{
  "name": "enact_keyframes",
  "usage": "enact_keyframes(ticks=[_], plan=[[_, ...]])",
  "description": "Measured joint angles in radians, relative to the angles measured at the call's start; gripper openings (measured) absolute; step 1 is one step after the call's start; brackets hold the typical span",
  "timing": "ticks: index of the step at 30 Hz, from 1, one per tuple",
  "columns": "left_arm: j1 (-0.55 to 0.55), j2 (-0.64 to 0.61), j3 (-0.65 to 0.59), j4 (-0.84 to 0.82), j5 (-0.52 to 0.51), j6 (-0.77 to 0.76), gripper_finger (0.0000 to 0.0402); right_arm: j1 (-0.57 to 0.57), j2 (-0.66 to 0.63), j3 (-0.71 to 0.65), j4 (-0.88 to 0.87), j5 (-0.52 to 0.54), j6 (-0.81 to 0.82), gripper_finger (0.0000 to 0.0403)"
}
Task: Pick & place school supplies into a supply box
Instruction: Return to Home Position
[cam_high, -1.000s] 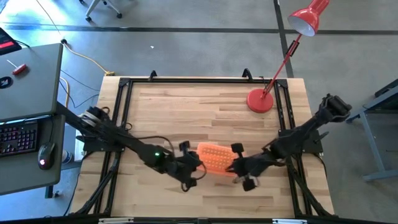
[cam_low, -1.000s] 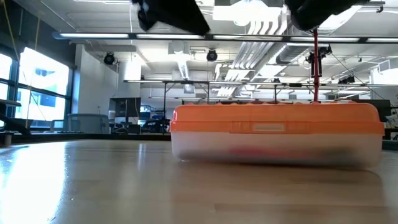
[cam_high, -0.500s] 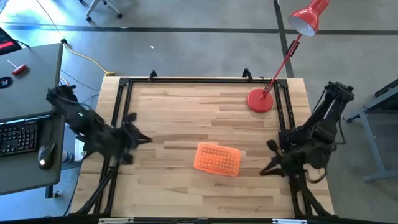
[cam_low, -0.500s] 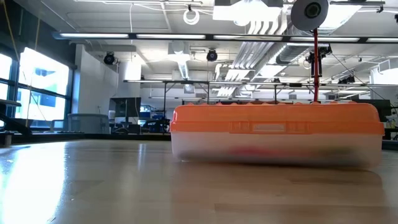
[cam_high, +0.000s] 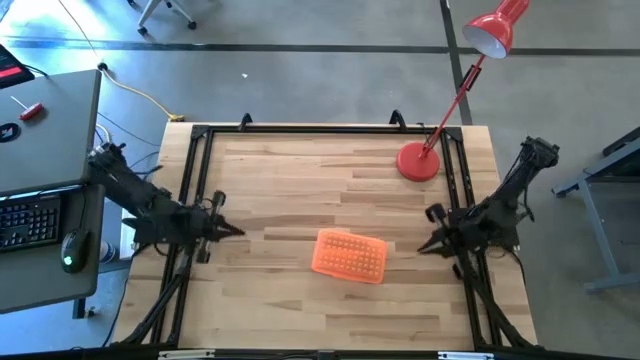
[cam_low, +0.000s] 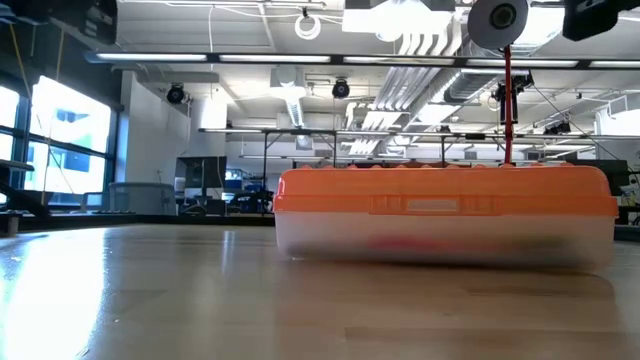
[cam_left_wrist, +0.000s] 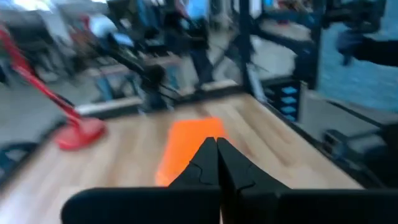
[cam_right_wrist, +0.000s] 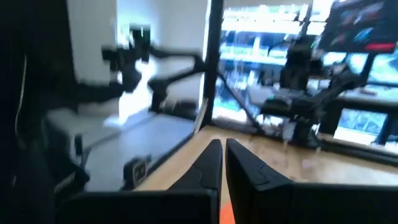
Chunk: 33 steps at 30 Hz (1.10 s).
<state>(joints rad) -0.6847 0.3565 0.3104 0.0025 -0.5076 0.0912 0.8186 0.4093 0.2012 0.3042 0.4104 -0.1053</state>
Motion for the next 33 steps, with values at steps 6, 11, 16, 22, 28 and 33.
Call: enact_keyframes(ticks=[6,11,16,22,28,33], plan=[[0.14,-0.281,-0.01,-0.014,0.095,0.158,0.003,-0.023,-0.347,-0.006,-0.225,-0.032,-0.051,0.0],[0.244,-0.35,-0.016,-0.007,0.237,0.149,0.0041,-0.057,-0.392,-0.016,-0.273,-0.017,-0.163,0.0],[0.343,-0.271,-0.095,0.058,0.256,0.141,0.003,-0.126,-0.384,-0.043,-0.24,-0.043,-0.264,0.0],[0.499,-0.274,-0.169,0.074,0.275,0.074,0.0022,-0.201,-0.404,-0.047,-0.279,-0.055,-0.185,0.0],[0.607,-0.287,-0.218,0.018,0.359,0.029,0.0043,-0.235,-0.404,-0.048,-0.385,-0.081,-0.121,0.0],[0.675,-0.29,-0.26,-0.023,0.37,0.044,0.0041,-0.258,-0.402,-0.048,-0.401,-0.044,-0.133,0.0]])
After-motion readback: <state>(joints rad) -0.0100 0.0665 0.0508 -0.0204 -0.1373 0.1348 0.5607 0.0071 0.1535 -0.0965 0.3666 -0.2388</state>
